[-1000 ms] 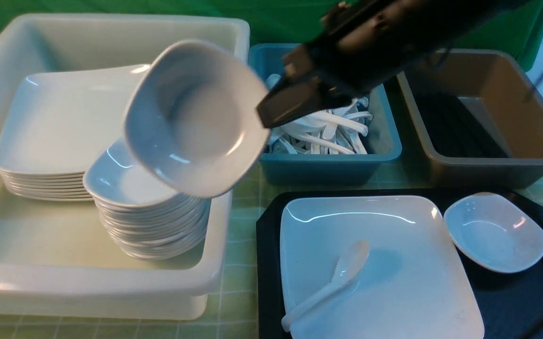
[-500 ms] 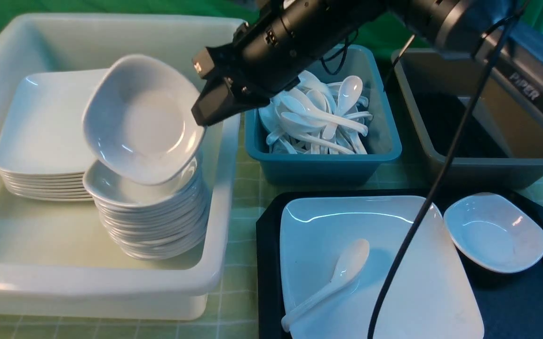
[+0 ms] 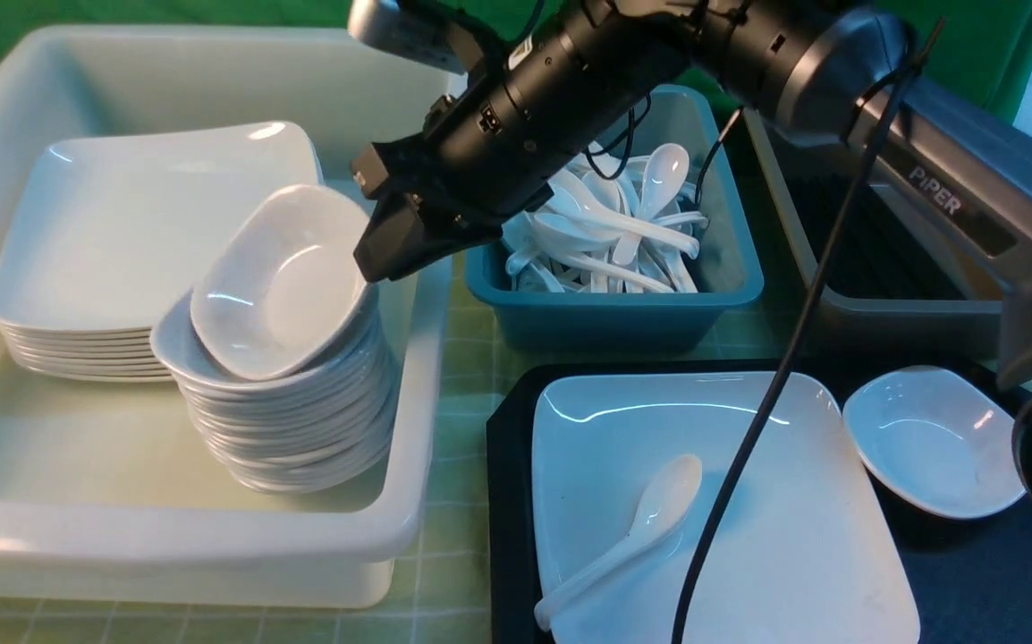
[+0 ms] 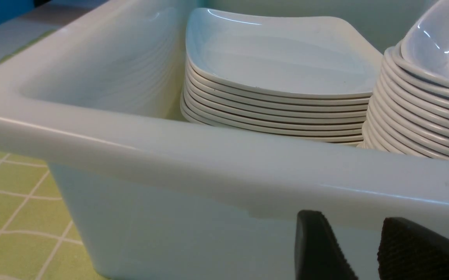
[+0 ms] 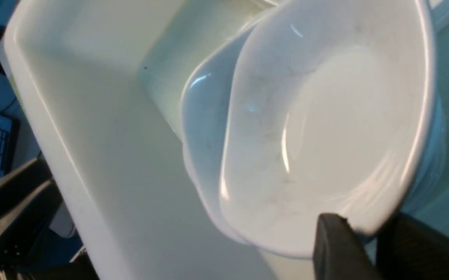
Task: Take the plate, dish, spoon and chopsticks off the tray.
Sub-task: Use the right arm to put the small plate into the large storage box on the left, then use the right arm to grab a small plate from the dinner plate
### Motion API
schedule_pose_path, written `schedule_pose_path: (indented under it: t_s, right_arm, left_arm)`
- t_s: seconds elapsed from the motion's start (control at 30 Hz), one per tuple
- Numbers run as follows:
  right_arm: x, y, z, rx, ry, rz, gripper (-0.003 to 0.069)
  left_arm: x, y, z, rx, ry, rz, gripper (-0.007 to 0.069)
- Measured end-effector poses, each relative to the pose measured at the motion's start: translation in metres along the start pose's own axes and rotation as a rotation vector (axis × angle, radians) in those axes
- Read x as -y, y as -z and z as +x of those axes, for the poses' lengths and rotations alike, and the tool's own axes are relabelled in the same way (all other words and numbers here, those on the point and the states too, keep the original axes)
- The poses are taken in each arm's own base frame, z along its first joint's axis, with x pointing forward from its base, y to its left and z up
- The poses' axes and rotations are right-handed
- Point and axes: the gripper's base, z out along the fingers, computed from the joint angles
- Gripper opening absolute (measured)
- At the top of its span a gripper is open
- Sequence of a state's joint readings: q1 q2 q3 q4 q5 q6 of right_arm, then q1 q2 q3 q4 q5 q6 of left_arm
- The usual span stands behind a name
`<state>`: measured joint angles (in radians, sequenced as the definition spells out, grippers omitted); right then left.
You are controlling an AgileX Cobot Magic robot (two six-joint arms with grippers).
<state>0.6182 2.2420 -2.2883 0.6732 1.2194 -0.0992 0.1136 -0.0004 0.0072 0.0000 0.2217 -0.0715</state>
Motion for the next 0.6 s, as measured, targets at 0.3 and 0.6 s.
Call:
schedule_pose_path:
  t_s: [0.3,0.6]
  right_arm:
    - [-0.018,0.035,-0.010,0.091,0.102,0.087,0.0417]
    - [-0.059,0.156,0.006,0.273,0.312,0.497,0.0134]
  left_arm:
    - [0.000,0.000,0.000,0.000,0.000,0.000,0.0225]
    - [0.000,0.000,0.000,0.000,0.000,0.000,0.0225]
